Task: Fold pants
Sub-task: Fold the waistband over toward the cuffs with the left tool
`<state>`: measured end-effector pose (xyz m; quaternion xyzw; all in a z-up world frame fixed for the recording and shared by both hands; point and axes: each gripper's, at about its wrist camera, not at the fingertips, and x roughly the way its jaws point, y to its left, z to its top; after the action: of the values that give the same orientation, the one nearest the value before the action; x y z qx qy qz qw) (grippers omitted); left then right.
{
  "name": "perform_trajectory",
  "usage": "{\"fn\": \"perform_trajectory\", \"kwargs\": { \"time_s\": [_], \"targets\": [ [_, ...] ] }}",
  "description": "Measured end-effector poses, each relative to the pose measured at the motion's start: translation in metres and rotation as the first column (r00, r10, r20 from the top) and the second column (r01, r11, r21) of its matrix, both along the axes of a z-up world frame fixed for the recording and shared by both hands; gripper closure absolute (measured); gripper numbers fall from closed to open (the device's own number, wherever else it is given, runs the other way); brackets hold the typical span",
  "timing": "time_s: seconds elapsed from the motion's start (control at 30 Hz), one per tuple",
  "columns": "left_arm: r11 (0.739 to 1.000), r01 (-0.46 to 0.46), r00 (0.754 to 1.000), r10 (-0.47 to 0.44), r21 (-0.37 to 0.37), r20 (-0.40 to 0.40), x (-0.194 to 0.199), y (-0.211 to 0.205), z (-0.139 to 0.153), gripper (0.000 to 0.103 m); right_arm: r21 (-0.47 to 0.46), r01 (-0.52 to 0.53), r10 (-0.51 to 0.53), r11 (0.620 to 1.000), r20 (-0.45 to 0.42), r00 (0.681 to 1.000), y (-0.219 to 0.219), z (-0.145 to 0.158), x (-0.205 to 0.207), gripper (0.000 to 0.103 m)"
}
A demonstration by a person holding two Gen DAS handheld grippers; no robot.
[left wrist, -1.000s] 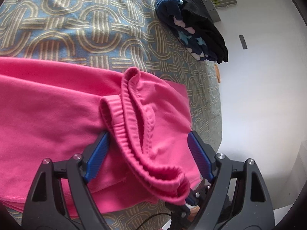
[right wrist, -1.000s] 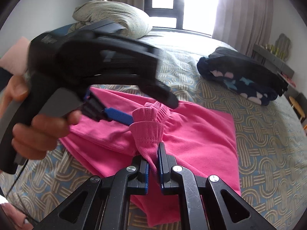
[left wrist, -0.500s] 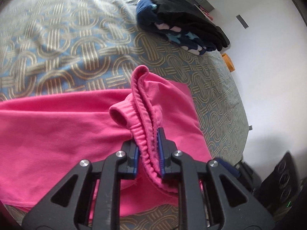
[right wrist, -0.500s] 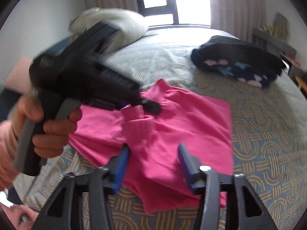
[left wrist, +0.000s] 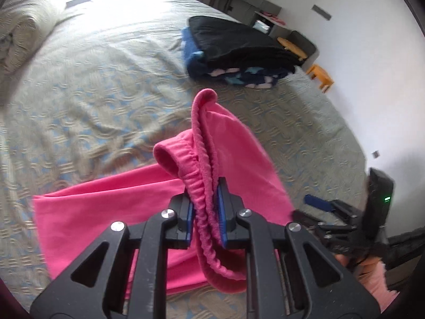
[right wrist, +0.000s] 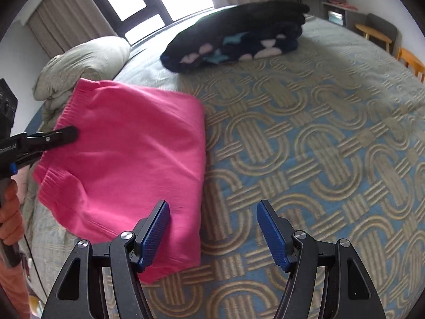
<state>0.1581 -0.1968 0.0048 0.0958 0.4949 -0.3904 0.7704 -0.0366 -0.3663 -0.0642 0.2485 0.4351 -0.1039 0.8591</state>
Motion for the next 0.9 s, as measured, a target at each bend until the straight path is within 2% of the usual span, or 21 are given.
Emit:
{"fn": "perform_trajectory", "kwargs": {
  "time_s": [0.1, 0.27, 0.37, 0.5, 0.6, 0.7, 0.8, 0.83, 0.9],
  "targets": [
    [0.997, -0.062, 0.998, 0.062, 0.044, -0.004, 0.013, 0.027, -0.008, 0.086, 0.001, -0.032, 0.032, 0.999, -0.007, 0.999, 0.006, -0.001, 0.004, 0.033],
    [0.99, -0.139, 0.989, 0.14, 0.037, -0.035, 0.026, 0.067, -0.011, 0.086, 0.021, -0.138, 0.138, 0.99, -0.009, 0.99, 0.026, -0.003, 0.01, 0.033],
    [0.988, -0.149, 0.988, 0.15, 0.031, -0.031, 0.023, 0.075, -0.007, 0.086, 0.009, -0.27, 0.271, 0.963, -0.024, 0.962, 0.049, -0.004, 0.013, 0.033],
    [0.987, -0.156, 0.987, 0.157, 0.028, -0.026, 0.022, 0.076, -0.004, 0.086, -0.039, -0.373, 0.37, 0.927, -0.059, 0.927, 0.075, -0.009, 0.013, 0.033],
    [0.986, -0.164, 0.986, 0.164, 0.022, -0.025, 0.022, 0.077, -0.001, 0.086, -0.068, -0.343, 0.337, 0.937, -0.081, 0.938, 0.082, -0.015, 0.016, 0.033],
    [0.984, -0.178, 0.984, 0.178, -0.004, -0.025, 0.024, 0.084, 0.007, 0.086, -0.035, -0.262, 0.259, 0.965, -0.069, 0.963, 0.075, -0.019, 0.016, 0.033],
    [0.981, -0.193, 0.981, 0.192, -0.026, -0.024, 0.026, 0.093, 0.015, 0.086, -0.01, -0.218, 0.217, 0.976, -0.064, 0.974, 0.07, -0.023, 0.018, 0.034],
    [0.979, -0.202, 0.979, 0.201, -0.025, -0.015, 0.027, 0.096, 0.016, 0.086, -0.026, -0.214, 0.211, 0.976, -0.081, 0.974, 0.071, -0.025, 0.018, 0.035],
    [0.978, -0.209, 0.978, 0.209, -0.021, -0.016, 0.029, 0.102, 0.017, 0.086, -0.052, -0.234, 0.229, 0.971, -0.095, 0.969, 0.077, -0.025, 0.021, 0.068]
  ]
}}
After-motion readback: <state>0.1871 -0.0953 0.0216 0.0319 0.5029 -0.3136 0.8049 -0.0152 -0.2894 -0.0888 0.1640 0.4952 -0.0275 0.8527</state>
